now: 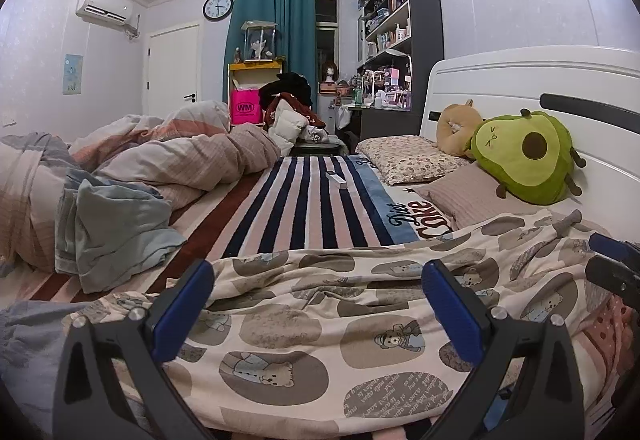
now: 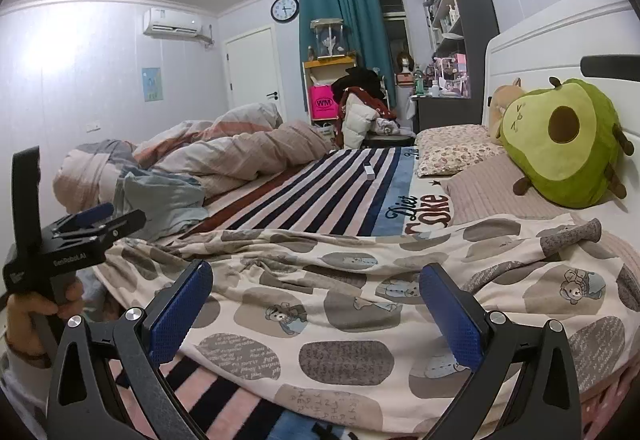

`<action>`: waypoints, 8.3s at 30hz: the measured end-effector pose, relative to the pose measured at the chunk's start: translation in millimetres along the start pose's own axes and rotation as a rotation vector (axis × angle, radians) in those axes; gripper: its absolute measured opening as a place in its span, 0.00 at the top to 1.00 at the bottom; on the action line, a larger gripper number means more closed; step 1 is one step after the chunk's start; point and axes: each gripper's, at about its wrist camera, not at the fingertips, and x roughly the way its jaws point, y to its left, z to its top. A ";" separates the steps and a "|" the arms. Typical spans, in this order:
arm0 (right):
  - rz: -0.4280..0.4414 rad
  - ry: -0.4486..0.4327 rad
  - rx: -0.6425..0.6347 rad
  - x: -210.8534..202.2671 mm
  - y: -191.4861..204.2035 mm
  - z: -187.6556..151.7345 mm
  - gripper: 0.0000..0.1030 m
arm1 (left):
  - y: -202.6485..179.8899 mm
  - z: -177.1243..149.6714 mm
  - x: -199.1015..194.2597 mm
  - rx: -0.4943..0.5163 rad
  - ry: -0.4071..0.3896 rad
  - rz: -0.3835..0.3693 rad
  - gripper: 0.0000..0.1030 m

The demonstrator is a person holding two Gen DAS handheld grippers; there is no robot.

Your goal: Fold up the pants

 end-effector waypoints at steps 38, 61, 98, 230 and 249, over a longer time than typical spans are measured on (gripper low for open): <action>-0.021 -0.009 0.025 -7.0 -10.6 -0.5 0.00 | -11.0 6.4 1.9 0.011 0.006 -0.005 0.01; -0.035 0.014 0.053 -10.6 -20.2 -4.9 0.00 | -16.1 1.0 8.5 0.017 0.028 -0.017 0.01; -0.018 0.326 0.464 21.5 -123.5 -121.8 0.24 | 38.4 -137.4 57.5 -0.259 0.531 -0.019 0.01; -0.445 0.525 -0.324 94.5 -160.5 -12.9 0.75 | -53.4 -49.1 350.0 0.049 0.559 -0.200 0.21; -0.460 0.385 -0.097 127.7 -245.0 70.7 0.96 | -36.1 -30.5 381.4 0.067 0.581 -0.119 0.30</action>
